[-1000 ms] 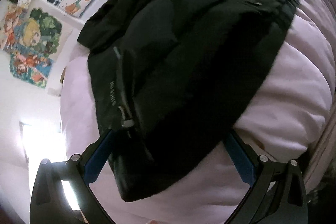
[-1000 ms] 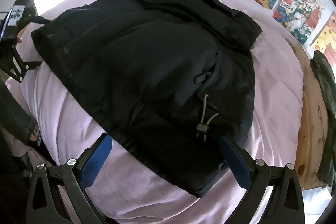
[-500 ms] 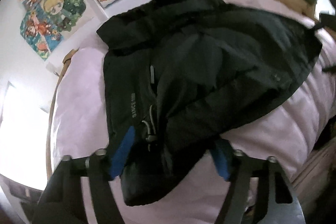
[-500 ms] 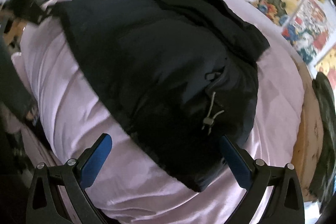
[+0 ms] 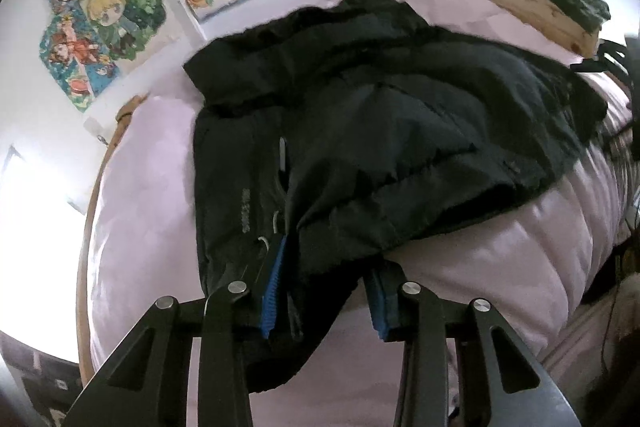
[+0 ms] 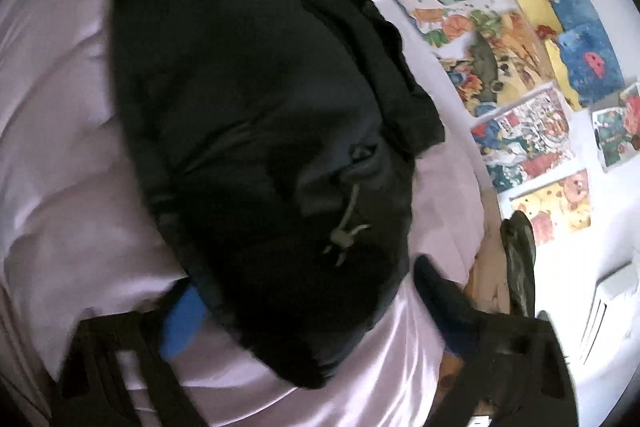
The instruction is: Fold large clothes
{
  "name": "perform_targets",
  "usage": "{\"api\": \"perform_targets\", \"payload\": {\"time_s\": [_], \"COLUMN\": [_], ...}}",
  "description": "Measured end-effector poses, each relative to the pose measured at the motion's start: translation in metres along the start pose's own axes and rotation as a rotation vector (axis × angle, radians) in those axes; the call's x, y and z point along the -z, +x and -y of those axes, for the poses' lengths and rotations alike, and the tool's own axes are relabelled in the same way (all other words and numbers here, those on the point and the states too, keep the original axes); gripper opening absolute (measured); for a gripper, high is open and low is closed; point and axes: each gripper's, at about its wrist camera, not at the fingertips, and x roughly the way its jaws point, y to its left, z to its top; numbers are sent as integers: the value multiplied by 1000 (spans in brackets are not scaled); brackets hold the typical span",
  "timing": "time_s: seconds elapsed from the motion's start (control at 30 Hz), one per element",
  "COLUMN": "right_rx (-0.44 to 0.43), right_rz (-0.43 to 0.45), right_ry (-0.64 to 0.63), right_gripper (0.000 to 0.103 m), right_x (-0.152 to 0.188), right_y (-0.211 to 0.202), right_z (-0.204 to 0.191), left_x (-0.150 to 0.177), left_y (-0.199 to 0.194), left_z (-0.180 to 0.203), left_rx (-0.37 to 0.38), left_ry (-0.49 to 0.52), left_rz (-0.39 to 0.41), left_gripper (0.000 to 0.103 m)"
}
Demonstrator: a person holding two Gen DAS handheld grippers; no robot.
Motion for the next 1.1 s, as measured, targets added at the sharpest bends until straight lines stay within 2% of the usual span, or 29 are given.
{"api": "perform_targets", "payload": {"time_s": [0.03,0.1,0.2,0.43,0.57,0.63,0.73,0.8,0.87,0.93,1.03,1.1], "right_rx": [-36,-83,-123,-145,-128,-125,-127,-131,-138,-136,-122,-140], "right_rz": [-3,5,25,108,129,126,115,106,95,94,109,109], "right_ry": [12,63,167,368,386,383,382,379,404,415,415,431], "right_gripper": [48,35,24,21,21,20,20,20,18,17,13,13], "right_x": [0,-3,-11,-36,-45,-46,-43,-39,-32,-24,-18,-16], "right_y": [1,-2,-9,-35,-43,-43,-42,-40,-44,-48,-63,-75], "right_z": [5,16,37,83,88,85,83,79,76,76,77,79], "left_x": [3,10,19,34,44,44,38,33,31,34,39,39], "left_y": [3,4,7,22,28,29,22,7,-8,-22,-44,-58], "left_z": [-1,2,6,25,26,21,14,9,8,14,15,11], "left_rx": [9,30,46,-23,-59,-55,-70,-120,-169,-225,-243,-232], "left_ry": [12,34,72,195,253,231,180,149,140,188,208,185], "left_rz": [-25,-48,-78,-146,-159,-158,-121,-26,62,128,184,195], "left_gripper": [35,35,35,35,36,32,14,8,5,4,3,3]}}
